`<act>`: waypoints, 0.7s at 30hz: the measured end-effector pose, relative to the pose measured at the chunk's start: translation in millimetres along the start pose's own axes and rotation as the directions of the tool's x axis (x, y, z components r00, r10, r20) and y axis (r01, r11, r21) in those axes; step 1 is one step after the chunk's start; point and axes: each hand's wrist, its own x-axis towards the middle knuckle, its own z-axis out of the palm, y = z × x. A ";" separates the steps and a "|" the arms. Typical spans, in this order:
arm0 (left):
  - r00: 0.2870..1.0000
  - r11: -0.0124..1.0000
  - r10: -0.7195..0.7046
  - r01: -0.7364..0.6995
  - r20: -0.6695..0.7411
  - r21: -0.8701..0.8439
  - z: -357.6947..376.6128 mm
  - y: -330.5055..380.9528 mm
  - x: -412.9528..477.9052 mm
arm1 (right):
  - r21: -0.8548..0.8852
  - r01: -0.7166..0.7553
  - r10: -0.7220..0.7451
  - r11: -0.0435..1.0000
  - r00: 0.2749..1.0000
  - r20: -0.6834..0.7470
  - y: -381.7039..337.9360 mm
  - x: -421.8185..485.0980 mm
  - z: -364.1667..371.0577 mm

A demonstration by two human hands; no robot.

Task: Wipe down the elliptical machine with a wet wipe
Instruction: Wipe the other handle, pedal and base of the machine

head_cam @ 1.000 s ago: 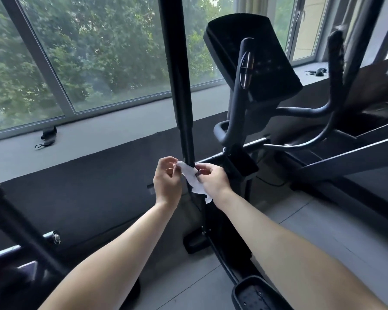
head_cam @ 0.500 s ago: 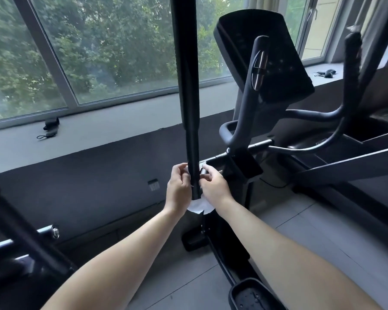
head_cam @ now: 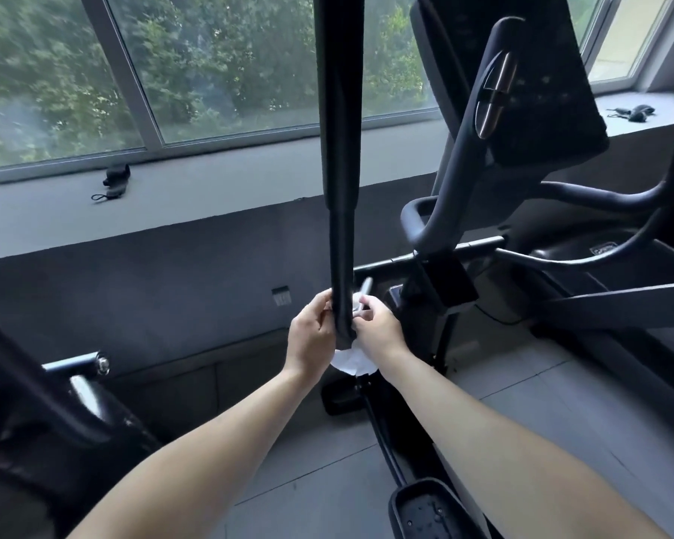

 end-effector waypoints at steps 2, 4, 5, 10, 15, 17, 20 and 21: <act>1.000 1.000 -0.006 0.006 0.019 0.009 4.5 -5.1 -1.7 | -0.010 -0.006 0.006 1.000 1.000 0.015 4.7 4.8 -0.8; 0.998 0.999 -0.035 0.033 0.058 0.034 6.3 -11.1 -2.3 | -0.028 -0.025 0.027 0.999 0.999 0.039 9.9 10.8 -2.3; 0.996 0.997 -0.045 0.040 0.081 0.068 6.8 -14.6 -1.7 | -0.035 -0.033 0.035 0.999 0.998 0.048 13.2 14.3 -3.3; 0.980 0.986 -0.125 0.106 0.155 0.127 13.6 -29.2 5.8 | -0.061 -0.073 0.078 0.995 0.992 0.095 29.3 27.7 -5.8; 0.956 0.965 -0.212 0.172 0.203 0.199 19.0 -58.6 27.0 | -0.076 -0.116 0.123 0.990 0.988 0.097 47.2 42.8 1.0; 0.934 0.962 -0.240 0.192 0.265 0.196 19.4 -74.6 39.4 | -0.087 -0.103 0.109 0.991 0.991 0.075 46.3 46.4 -0.2; 0.904 0.942 -0.269 0.175 0.331 0.288 22.4 -98.0 61.5 | -0.058 -0.142 0.142 0.988 0.990 0.003 43.8 51.9 -2.0; 0.897 0.934 -0.268 0.152 0.352 0.324 23.9 -103.8 68.9 | -0.055 -0.161 0.160 0.985 0.987 -0.014 45.8 54.4 -0.9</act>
